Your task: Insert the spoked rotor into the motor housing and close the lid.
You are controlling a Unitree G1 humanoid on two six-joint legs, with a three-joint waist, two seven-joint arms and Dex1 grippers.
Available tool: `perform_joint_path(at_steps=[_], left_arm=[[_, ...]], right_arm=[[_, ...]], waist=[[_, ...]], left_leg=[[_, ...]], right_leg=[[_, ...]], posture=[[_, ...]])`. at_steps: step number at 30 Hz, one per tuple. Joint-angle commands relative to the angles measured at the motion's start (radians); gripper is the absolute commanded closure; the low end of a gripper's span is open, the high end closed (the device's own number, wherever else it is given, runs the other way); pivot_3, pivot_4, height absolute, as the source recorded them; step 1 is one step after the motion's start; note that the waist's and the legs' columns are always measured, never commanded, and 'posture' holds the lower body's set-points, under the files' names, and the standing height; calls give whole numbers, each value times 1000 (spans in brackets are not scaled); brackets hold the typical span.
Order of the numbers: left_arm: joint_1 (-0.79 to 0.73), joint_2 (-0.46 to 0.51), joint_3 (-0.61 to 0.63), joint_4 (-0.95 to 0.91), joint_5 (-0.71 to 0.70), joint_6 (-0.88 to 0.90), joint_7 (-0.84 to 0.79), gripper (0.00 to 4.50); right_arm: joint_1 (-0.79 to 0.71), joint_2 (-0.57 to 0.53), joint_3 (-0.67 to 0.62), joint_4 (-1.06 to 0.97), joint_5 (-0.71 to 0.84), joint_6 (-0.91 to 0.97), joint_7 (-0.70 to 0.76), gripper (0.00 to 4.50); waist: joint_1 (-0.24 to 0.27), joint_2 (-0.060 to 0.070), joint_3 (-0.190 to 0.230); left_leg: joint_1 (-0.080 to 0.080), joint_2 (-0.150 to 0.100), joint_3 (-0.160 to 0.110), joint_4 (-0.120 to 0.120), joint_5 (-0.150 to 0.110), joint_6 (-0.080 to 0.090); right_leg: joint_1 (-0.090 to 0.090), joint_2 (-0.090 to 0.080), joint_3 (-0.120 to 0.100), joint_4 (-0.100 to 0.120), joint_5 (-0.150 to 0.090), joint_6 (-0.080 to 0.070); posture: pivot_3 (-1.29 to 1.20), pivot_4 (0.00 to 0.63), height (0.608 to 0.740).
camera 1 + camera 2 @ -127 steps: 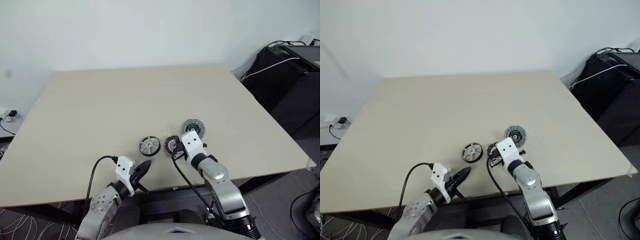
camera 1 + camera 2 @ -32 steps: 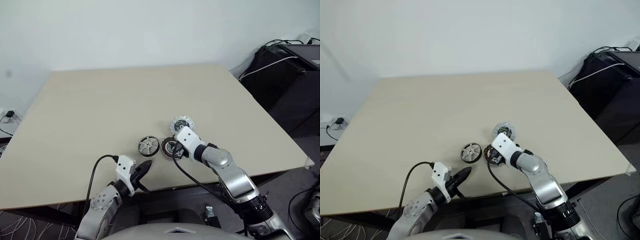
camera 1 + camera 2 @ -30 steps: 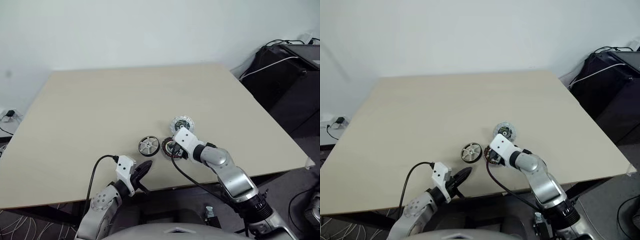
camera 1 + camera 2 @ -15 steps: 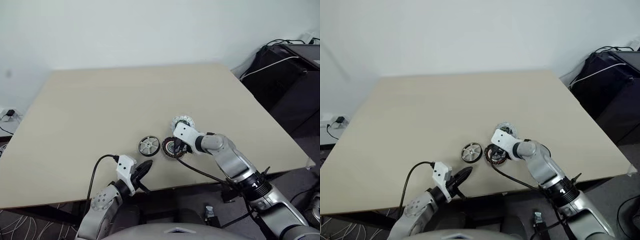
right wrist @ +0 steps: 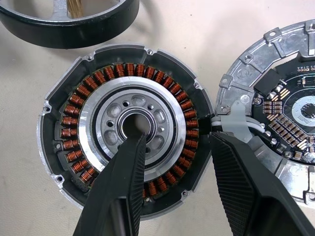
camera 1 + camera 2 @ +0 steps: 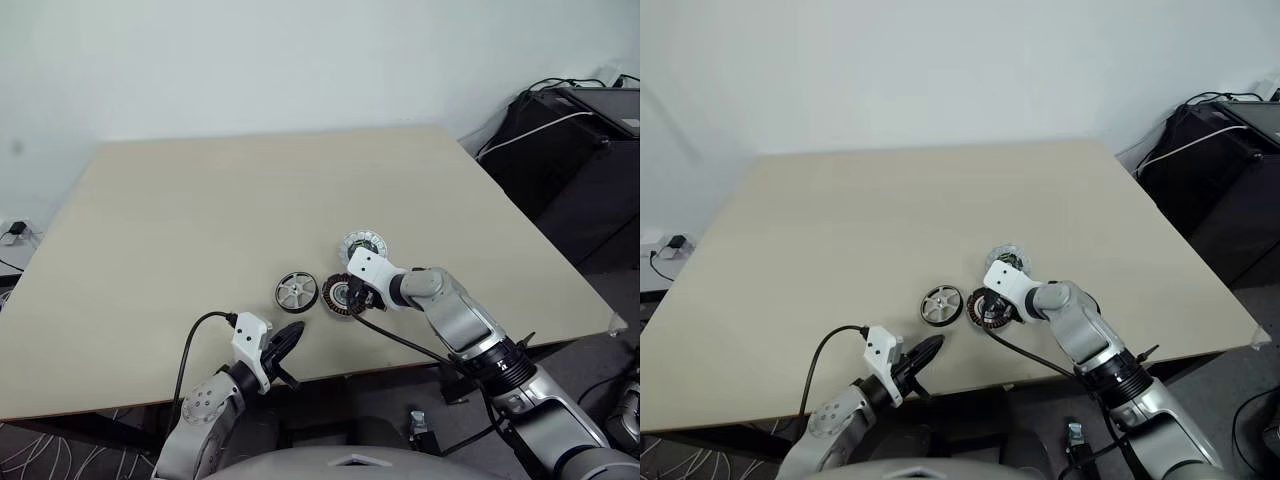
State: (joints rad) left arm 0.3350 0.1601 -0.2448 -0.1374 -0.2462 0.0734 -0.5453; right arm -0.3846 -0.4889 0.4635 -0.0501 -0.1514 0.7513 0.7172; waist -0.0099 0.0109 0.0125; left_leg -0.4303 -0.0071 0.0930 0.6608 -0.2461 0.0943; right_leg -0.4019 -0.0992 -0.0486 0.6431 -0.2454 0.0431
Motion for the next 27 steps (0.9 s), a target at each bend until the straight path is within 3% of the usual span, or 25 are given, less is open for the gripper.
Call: perform_joint_path(at_steps=[1, 21, 27], left_arm=[[-6, -3, 2, -10, -4, -27, -4, 4500], [-7, -8, 0, -2, -6, -35, -1, 4500], [-8, -9, 1, -8, -8, -29, 3, 4500]], right_arm=[[-24, 1, 9, -23, -7, -12, 9, 2292], [-28, -6, 39, -5, -39, -49, 19, 2292], [-32, -6, 34, 18, -45, -58, 20, 4174]], waist=[[0, 0, 0], [1, 0, 0], [2, 0, 0]], left_leg=[[0, 0, 0, 0, 0, 0], [0, 0, 0, 0, 0, 0], [0, 0, 0, 0, 0, 0]], right_leg=[[0, 0, 0, 0, 0, 0], [0, 0, 0, 0, 0, 0], [0, 0, 0, 0, 0, 0]], posture=[[0, 0, 740], [0, 0, 740], [0, 0, 740]])
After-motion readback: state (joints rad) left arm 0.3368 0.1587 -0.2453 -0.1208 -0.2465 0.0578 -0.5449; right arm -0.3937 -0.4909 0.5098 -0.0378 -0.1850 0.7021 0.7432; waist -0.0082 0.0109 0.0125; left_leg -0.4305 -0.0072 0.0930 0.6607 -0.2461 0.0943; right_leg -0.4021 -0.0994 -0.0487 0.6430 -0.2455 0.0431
